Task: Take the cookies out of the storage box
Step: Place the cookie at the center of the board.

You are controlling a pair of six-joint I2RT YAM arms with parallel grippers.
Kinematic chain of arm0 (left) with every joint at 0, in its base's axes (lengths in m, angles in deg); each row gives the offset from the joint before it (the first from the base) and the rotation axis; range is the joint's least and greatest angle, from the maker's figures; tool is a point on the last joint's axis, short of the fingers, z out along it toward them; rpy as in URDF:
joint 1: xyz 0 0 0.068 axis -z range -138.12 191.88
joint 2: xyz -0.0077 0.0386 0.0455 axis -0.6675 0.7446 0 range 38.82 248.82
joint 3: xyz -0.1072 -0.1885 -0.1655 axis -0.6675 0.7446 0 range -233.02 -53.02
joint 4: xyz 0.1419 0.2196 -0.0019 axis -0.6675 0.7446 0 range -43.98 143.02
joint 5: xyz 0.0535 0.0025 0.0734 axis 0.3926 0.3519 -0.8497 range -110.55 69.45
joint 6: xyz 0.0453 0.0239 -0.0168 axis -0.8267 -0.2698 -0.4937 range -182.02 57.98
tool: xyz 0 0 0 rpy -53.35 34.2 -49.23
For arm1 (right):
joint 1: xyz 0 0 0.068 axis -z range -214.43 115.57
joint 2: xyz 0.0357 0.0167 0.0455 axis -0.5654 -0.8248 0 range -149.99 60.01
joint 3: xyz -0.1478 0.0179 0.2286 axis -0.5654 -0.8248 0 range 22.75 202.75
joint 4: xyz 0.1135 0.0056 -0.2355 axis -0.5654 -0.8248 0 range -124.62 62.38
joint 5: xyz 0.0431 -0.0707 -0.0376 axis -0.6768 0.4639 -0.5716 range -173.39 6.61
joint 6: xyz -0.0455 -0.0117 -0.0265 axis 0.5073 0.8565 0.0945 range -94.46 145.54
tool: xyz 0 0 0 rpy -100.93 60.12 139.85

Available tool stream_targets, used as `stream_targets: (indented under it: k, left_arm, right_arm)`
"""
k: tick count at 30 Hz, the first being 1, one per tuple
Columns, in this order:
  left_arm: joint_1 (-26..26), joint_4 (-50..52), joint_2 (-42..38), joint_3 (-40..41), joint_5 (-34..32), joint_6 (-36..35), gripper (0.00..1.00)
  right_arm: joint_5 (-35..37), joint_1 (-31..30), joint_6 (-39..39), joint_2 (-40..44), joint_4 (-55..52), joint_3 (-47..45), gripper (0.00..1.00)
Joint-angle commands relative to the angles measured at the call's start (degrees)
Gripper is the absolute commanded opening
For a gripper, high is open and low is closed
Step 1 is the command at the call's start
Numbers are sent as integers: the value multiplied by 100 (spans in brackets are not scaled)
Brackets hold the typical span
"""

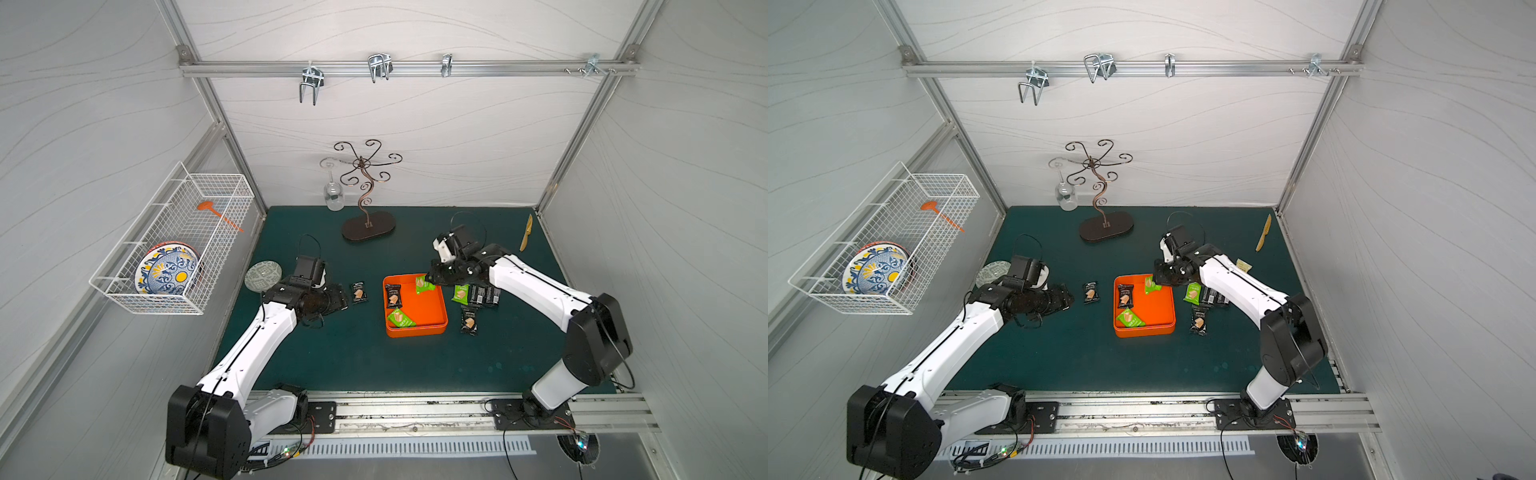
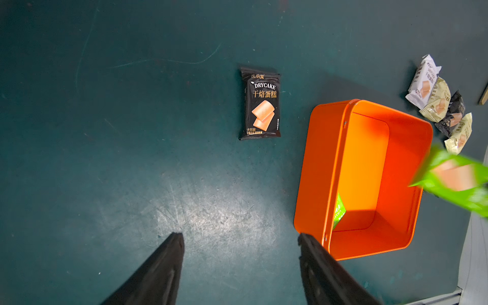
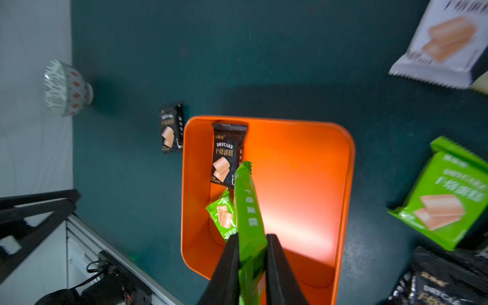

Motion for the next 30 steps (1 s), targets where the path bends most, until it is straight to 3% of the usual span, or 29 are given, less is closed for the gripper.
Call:
stream_targets:
  k: [1, 6, 11, 20, 30]
  left_arm:
    - [-32, -168, 119, -83, 58, -35, 73]
    - [-32, -232, 200, -98, 110, -25, 73]
    - [-32, -210, 213, -156, 99, -43, 73]
    - [-32, -197, 216, -146, 74, -69, 73]
    - [-28, -188, 226, -133, 38, -104, 73]
  right_arm:
    - [-387, 374, 456, 98, -252, 357, 16]
    - [-813, 1025, 416, -270, 301, 429, 16]
    - [-928, 1282, 309, -897, 912, 616, 16]
    - [-1138, 1396, -136, -2334, 1579, 1348, 17]
    - [-1090, 1396, -235, -3347, 1329, 1950, 18]
